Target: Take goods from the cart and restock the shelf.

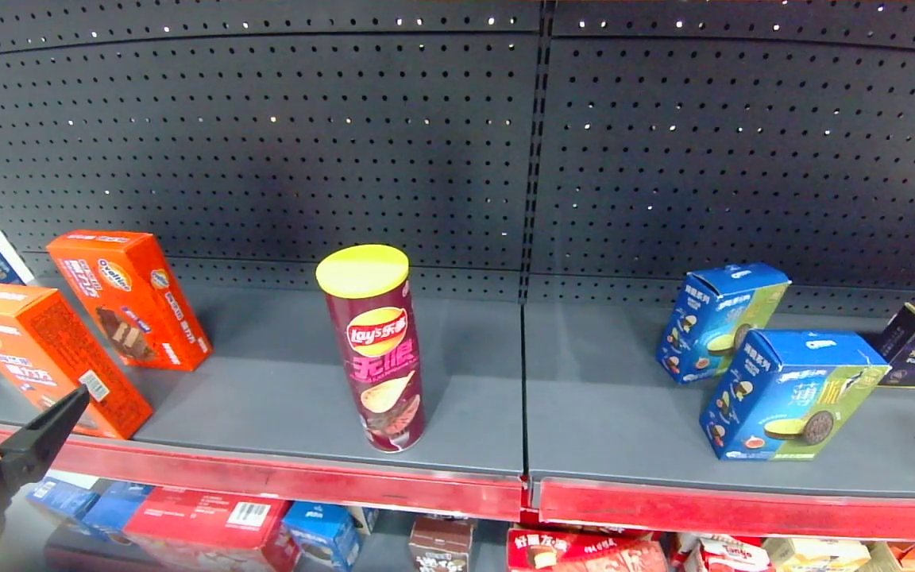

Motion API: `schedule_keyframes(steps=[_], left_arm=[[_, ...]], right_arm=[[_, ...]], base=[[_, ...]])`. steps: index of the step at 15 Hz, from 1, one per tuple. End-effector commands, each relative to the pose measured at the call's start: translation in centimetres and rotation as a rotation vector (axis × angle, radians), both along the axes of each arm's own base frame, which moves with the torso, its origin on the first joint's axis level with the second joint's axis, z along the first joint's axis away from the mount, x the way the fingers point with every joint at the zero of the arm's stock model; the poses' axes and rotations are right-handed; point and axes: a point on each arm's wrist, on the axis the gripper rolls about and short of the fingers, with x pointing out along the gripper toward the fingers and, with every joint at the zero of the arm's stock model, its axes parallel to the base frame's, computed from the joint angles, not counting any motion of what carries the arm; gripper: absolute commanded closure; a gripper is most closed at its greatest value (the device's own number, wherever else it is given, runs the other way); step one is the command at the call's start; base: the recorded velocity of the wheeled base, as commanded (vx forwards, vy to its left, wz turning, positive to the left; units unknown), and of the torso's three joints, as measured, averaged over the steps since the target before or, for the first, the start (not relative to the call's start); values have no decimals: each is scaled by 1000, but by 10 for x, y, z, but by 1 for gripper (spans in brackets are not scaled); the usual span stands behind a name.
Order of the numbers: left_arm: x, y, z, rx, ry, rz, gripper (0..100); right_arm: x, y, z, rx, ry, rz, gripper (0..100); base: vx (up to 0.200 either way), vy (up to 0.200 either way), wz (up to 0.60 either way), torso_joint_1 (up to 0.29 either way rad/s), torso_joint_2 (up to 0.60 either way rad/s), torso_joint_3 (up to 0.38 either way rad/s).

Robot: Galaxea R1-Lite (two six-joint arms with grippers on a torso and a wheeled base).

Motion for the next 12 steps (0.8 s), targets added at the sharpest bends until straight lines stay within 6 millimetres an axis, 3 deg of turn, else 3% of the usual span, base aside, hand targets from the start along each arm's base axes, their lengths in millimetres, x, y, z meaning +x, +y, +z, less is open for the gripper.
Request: schedule_keyframes(steps=[1, 7, 8, 12], left_arm=[[0, 0, 0, 11, 3, 7, 0], [3, 1, 1, 14, 5, 35, 0], [3, 1, 1, 14, 5, 35, 0], [4, 1, 0, 14, 16, 35, 0]], right_arm=[[21, -8, 2, 41, 27, 38, 100], [55, -9, -38, 74, 35, 327, 100], [55, -9, -38, 74, 35, 327, 100], [68, -7, -68, 76, 103, 464, 100]], base=[[0, 0, 0, 0, 0, 0], [0, 0, 0, 0, 0, 0], [0, 0, 0, 0, 0, 0], [0, 0, 0, 0, 0, 0]])
